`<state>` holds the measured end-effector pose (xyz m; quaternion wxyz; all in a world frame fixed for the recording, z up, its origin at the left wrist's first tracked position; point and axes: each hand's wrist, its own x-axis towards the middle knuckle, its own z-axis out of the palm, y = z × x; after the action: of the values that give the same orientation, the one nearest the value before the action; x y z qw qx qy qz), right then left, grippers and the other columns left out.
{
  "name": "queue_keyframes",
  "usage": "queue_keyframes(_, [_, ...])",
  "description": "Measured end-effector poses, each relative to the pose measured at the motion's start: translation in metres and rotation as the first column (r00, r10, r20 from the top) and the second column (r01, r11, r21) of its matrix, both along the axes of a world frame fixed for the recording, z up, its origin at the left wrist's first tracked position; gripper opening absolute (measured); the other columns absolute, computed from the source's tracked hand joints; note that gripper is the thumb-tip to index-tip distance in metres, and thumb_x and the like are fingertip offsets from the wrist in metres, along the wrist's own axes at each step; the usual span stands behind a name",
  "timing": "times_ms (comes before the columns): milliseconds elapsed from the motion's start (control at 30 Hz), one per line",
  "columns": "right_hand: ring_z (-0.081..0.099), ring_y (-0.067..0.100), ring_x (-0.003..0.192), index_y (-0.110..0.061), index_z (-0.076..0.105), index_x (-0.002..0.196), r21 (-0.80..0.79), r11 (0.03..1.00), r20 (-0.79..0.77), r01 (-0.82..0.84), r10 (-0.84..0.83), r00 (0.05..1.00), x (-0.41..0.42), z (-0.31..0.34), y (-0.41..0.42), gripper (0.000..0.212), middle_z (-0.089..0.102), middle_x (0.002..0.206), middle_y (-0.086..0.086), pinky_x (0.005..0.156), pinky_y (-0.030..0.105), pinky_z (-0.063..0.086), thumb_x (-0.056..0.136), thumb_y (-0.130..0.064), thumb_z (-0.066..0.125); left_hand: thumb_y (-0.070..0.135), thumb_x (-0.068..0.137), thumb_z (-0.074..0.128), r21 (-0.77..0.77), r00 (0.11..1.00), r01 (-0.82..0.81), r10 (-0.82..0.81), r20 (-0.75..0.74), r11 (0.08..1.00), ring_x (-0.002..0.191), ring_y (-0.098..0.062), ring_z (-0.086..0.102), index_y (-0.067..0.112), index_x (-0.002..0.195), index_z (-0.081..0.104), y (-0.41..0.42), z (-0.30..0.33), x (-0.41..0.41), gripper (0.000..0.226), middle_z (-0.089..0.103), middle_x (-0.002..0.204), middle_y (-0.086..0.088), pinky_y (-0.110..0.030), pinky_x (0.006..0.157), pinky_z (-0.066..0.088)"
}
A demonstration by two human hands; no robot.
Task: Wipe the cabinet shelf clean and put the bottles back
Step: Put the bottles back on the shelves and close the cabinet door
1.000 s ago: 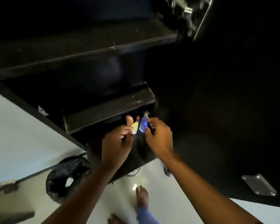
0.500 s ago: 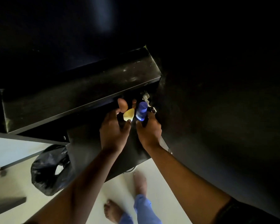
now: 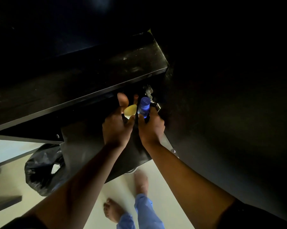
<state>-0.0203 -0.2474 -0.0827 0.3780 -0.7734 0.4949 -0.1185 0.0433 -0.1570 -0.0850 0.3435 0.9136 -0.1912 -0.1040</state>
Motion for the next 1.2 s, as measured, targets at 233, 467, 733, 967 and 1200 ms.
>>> queue_keyframes(233, [0.073, 0.024, 0.093, -0.018, 0.067, 0.122, 0.005, 1.000, 0.059, -0.019, 0.019, 0.998, -0.011, 0.007, 0.002, 0.026, 0.076, 0.107, 0.003, 0.080, 0.037, 0.059, 0.097, -0.022, 0.070, 0.037, 0.093, 0.075, -0.053, 0.999, 0.043, -0.044, -0.025, 0.998, 0.103, -0.022, 0.075, 0.016, 0.116, 0.071, 0.008, 0.008, -0.005, 0.032, 0.078, 0.111, -0.005, -0.036, 0.086, 0.058])
queue_keyframes(467, [0.063, 0.004, 0.076, -0.023, 0.067, 0.116, 0.050, 0.996, 0.109, -0.074, 0.068, 0.992, -0.040, 0.061, 0.023, 0.021, 0.068, 0.095, -0.010, 0.064, 0.006, 0.039, 0.096, -0.022, 0.071, 0.040, 0.085, 0.075, -0.148, 0.996, 0.079, -0.084, -0.030, 0.986, 0.093, -0.008, 0.074, 0.028, 0.105, 0.069, 0.047, 0.070, -0.033, 0.025, 0.075, 0.099, 0.014, -0.032, 0.078, 0.060])
queue_keyframes(733, [0.069, 0.005, 0.082, -0.033, 0.062, 0.101, -0.007, 0.983, 0.257, -0.185, 0.181, 0.949, -0.056, 0.157, 0.046, 0.013, 0.070, 0.092, -0.015, 0.074, 0.029, 0.061, 0.092, -0.035, 0.072, 0.045, 0.082, 0.075, -0.166, 0.960, 0.190, -0.148, 0.240, 0.968, 0.099, -0.003, 0.064, 0.032, 0.109, 0.066, 0.102, 0.183, -0.042, 0.031, 0.066, 0.107, 0.021, -0.024, 0.083, 0.054])
queue_keyframes(967, [0.070, 0.001, 0.089, -0.027, 0.068, 0.108, -0.115, 0.952, 0.392, -0.285, 0.307, 0.867, -0.014, 0.244, 0.042, 0.025, 0.074, 0.097, -0.015, 0.080, 0.025, 0.061, 0.088, -0.032, 0.081, 0.044, 0.080, 0.072, -0.116, 0.913, 0.140, -0.082, 0.400, 0.983, 0.116, -0.018, 0.061, 0.014, 0.117, 0.071, 0.127, 0.243, -0.014, 0.048, 0.067, 0.126, 0.002, -0.031, 0.100, 0.049])
queue_keyframes(1200, [0.064, 0.013, 0.070, -0.020, 0.056, 0.083, -0.200, 0.946, 0.337, -0.255, 0.310, 0.889, 0.038, 0.269, 0.051, 0.031, 0.068, 0.078, -0.007, 0.065, 0.028, 0.047, 0.080, -0.034, 0.084, 0.047, 0.088, 0.076, -0.006, 0.983, 0.103, -0.101, 0.154, 0.995, 0.136, -0.015, 0.055, 0.018, 0.145, 0.060, 0.137, 0.247, 0.002, 0.066, 0.056, 0.150, 0.005, -0.033, 0.113, 0.046])
